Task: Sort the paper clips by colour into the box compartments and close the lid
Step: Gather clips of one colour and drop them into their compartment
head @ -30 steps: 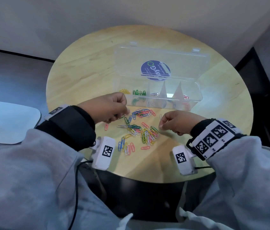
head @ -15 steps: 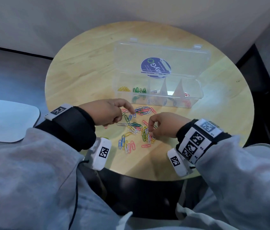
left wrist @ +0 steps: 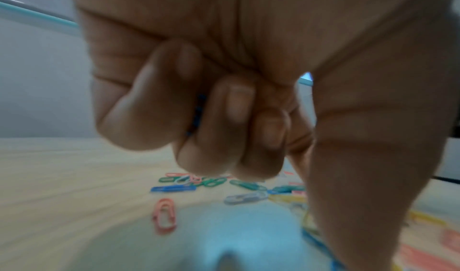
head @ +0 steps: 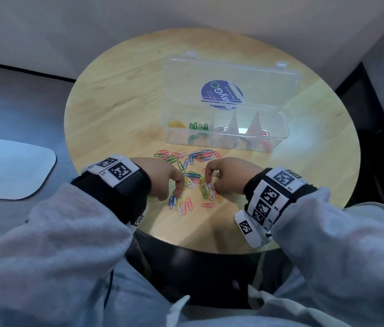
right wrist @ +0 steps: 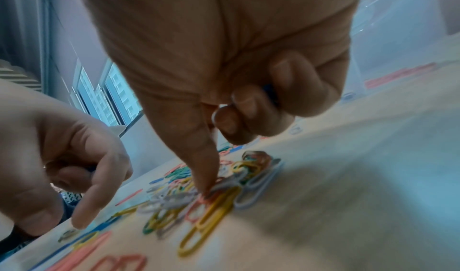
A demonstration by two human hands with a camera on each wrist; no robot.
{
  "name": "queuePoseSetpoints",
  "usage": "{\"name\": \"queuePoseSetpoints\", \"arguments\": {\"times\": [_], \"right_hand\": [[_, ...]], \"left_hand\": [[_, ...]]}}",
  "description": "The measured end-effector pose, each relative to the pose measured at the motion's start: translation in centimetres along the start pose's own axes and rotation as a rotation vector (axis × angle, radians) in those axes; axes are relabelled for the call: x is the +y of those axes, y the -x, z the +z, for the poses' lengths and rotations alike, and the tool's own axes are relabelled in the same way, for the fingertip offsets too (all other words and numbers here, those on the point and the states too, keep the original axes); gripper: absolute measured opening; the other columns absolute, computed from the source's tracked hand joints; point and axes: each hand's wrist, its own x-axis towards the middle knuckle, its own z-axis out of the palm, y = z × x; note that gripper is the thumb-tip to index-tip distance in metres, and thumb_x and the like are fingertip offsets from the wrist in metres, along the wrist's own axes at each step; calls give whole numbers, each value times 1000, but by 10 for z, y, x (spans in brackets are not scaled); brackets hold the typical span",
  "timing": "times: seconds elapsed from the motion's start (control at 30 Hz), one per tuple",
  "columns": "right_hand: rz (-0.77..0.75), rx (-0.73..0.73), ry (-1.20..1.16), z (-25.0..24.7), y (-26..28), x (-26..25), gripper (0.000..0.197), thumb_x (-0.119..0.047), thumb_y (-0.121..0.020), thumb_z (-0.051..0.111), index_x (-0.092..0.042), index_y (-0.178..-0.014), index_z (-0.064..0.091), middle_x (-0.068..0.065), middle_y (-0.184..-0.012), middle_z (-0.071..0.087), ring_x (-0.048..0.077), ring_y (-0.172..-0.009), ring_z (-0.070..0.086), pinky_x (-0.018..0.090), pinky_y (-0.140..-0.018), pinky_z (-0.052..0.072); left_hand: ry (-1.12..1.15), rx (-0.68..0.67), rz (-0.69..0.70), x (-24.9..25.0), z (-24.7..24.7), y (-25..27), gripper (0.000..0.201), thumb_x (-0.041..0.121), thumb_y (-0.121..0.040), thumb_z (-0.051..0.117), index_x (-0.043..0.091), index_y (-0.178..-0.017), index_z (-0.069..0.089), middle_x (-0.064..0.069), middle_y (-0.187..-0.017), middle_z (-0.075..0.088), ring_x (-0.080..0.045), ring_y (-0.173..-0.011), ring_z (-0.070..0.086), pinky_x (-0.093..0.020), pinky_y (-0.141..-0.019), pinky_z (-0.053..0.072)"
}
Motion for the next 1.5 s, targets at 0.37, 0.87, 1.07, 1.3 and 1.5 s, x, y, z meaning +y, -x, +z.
{"name": "queuePoseSetpoints", "arguments": {"times": [0.37,0.87,1.07,1.3,1.5], "right_hand": [[21,41,11,-3,3,11,8,-17,-82,66,-22,-84,60,-11,-62,46,3,-56,42,21,-50,32],[46,25,47,-3,1,14,10,-13,-79,66,-19,-79,57,-11,-66,48,8,-62,45,20,-51,33],[105,2,-1,0,0,15,18,-8,-72,63,-20,-61,56,1,-75,65,18,-70,55,27,-65,48],[120,-13,-222,-14,7,22,23,-13,-72,70,-20,-58,54,-7,-59,58,10,-58,50,23,-59,41],[113,5,-493,-17,8,29,24,-4,-76,64,-15,-59,52,-1,-52,52,15,-50,42,24,-52,38]], "left_hand": [[17,48,51,2,4,-12,17,15,-77,67,28,-84,58,9,-58,44,-8,-53,40,-22,-49,30],[-20,113,32,2,7,-18,20,26,-74,73,28,-83,55,9,-69,48,-14,-71,48,-23,-53,29],[-37,93,17,5,5,-17,14,24,-78,71,25,-81,57,11,-61,46,-2,-55,40,-21,-47,26],[-67,90,-9,11,6,-13,6,22,-78,66,23,-80,61,9,-63,48,-14,-65,48,-20,-48,29],[-14,97,-11,11,4,-11,5,19,-76,64,22,-74,62,7,-61,51,-13,-62,48,-20,-48,31]]}}
